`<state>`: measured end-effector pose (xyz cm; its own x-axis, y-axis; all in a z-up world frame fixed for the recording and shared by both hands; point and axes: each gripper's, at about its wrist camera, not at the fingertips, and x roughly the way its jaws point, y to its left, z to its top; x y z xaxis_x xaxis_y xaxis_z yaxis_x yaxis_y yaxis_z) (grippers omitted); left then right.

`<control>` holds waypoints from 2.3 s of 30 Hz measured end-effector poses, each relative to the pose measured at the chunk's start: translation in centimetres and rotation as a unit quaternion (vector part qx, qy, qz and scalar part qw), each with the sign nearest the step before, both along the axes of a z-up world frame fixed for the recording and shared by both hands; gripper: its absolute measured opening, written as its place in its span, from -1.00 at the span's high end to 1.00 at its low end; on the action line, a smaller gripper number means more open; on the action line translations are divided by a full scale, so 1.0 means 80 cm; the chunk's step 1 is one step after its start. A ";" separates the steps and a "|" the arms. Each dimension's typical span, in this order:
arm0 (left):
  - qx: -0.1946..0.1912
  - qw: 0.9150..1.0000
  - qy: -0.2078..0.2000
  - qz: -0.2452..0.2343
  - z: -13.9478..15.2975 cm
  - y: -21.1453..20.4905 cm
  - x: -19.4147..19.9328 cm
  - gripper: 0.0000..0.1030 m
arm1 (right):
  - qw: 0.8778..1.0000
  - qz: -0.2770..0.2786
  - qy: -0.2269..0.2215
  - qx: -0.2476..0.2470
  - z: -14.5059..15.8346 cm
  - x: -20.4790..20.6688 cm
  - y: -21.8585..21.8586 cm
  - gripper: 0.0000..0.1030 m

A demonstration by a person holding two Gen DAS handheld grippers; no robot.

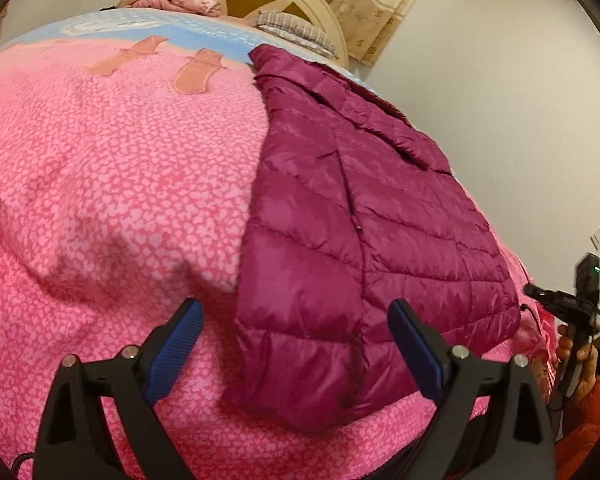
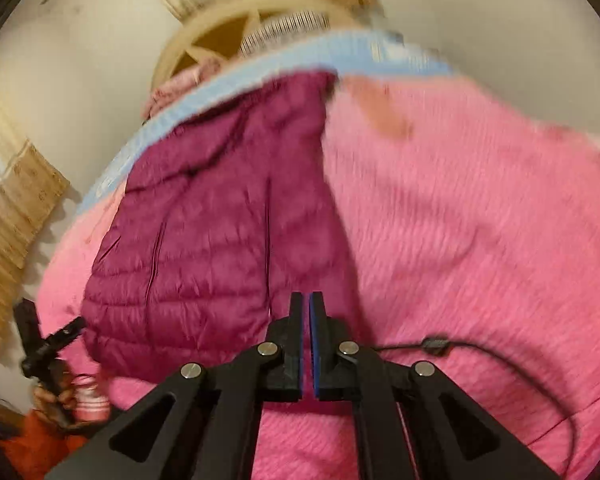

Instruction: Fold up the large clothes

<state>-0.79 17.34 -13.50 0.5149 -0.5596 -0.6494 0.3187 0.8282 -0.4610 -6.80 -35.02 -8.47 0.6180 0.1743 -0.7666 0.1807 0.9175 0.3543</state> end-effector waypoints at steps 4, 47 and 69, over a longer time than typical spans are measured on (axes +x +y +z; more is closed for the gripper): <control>0.007 1.000 -0.019 -0.010 0.006 -0.004 -0.004 -1.00 | 0.999 -0.004 0.009 0.034 -0.013 0.002 -0.011 0.95; 0.049 0.997 -0.051 0.003 0.016 -0.009 -0.001 -1.00 | 0.994 -0.016 -0.088 -0.070 0.074 -0.020 0.017 -0.98; 0.050 0.996 -0.005 -0.078 -0.027 -0.035 -0.003 0.68 | 0.997 0.055 0.054 -0.003 -0.052 0.003 0.030 0.90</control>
